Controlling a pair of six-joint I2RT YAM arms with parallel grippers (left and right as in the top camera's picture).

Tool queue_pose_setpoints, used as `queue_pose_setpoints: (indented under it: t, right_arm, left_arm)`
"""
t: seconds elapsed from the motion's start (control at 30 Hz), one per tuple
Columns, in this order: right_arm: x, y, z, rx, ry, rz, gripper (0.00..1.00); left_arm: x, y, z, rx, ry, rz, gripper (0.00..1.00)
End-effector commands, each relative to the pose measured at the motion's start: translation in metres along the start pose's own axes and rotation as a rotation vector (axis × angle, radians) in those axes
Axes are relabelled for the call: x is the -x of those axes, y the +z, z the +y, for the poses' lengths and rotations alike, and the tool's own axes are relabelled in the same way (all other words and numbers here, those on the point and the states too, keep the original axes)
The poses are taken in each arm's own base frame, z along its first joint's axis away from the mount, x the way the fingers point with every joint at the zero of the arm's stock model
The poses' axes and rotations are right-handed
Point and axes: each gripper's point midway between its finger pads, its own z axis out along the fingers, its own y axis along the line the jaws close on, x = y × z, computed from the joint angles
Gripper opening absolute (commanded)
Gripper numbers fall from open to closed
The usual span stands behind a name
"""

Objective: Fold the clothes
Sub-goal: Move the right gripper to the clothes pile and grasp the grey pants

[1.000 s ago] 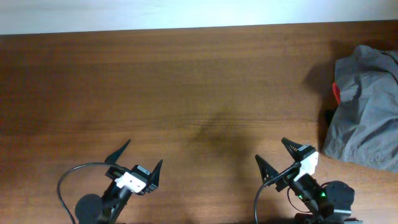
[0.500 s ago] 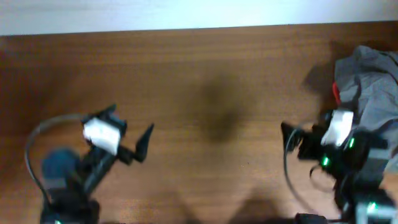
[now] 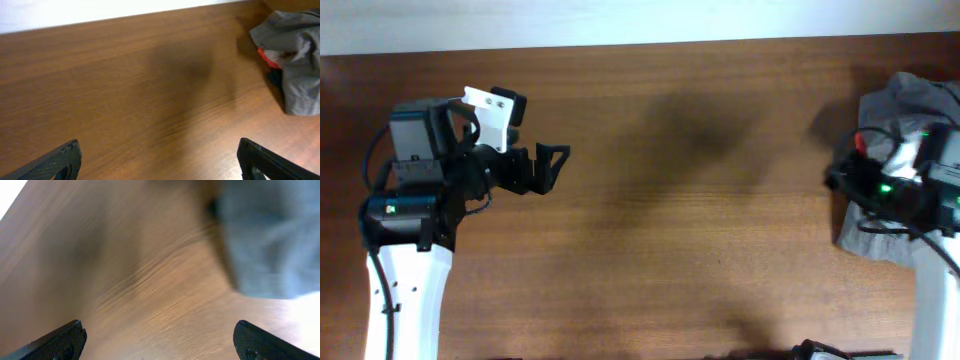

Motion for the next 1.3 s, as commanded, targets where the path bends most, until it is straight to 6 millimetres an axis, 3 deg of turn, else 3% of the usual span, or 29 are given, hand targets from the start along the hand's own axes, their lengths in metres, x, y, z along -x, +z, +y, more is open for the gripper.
queue_pose_setpoints:
  t: [0.0,0.03,0.07,0.17,0.2,0.27,0.4,0.53,0.7,0.87,0.93,1.0,1.1,1.17,1.27]
  right_arm:
    - [0.027,-0.020,-0.056,-0.159,0.191,-0.119,0.99]
    - [0.030,-0.025,-0.077,-0.191,0.257,-0.135,0.99]
    - [0.031,-0.027,-0.086,-0.205,0.286,-0.139,0.99]
    - [0.027,-0.033,-0.126,-0.267,0.447,-0.133,0.99]
    - [0.026,-0.032,-0.134,-0.277,0.487,-0.127,0.99]
    - [0.025,-0.025,-0.150,-0.300,0.540,-0.099,1.00]
    - [0.032,0.014,-0.170,-0.318,0.578,-0.016,0.93]
    - [0.045,0.032,-0.173,-0.279,0.575,-0.025,0.93]
    - [0.046,0.029,-0.182,-0.336,0.566,-0.041,0.93]
    - [0.036,0.040,-0.203,-0.437,0.573,-0.008,0.93]
    - [0.032,0.052,-0.204,-0.422,0.580,0.016,0.92]
    - [0.042,0.056,-0.193,-0.343,0.535,-0.001,0.92]
    - [0.066,0.044,-0.177,-0.256,0.449,-0.088,0.89]
    - [0.084,0.024,-0.171,-0.248,0.419,-0.182,0.89]
    - [0.095,0.008,-0.166,-0.238,0.400,-0.257,0.89]
  left_arm:
    - [0.010,-0.007,-0.027,-0.138,0.006,-0.034,0.99]
    - [0.010,-0.008,-0.034,-0.172,0.007,-0.038,0.99]
    - [0.010,-0.007,-0.035,-0.179,0.009,-0.038,0.99]
    - [0.010,-0.007,-0.035,-0.178,0.008,-0.036,0.73]
    - [0.010,-0.007,-0.035,-0.179,0.008,-0.036,0.71]
    - [0.009,-0.007,-0.035,-0.179,0.006,-0.033,0.69]
    - [0.010,-0.009,-0.036,-0.179,0.008,-0.037,0.68]
    - [0.017,-0.025,-0.044,-0.168,0.044,-0.085,0.69]
    - [0.028,-0.048,-0.039,-0.043,0.097,-0.160,0.69]
    - [0.030,-0.052,-0.026,0.046,0.098,-0.166,0.70]
    - [0.029,-0.050,-0.025,0.046,0.096,-0.162,0.70]
    - [0.029,-0.049,-0.024,0.046,0.095,-0.161,0.74]
    - [0.030,-0.049,-0.024,0.046,0.097,-0.163,0.76]
    - [0.030,-0.048,-0.023,0.046,0.096,-0.163,0.77]
    - [0.030,-0.047,-0.023,0.046,0.094,-0.159,0.80]
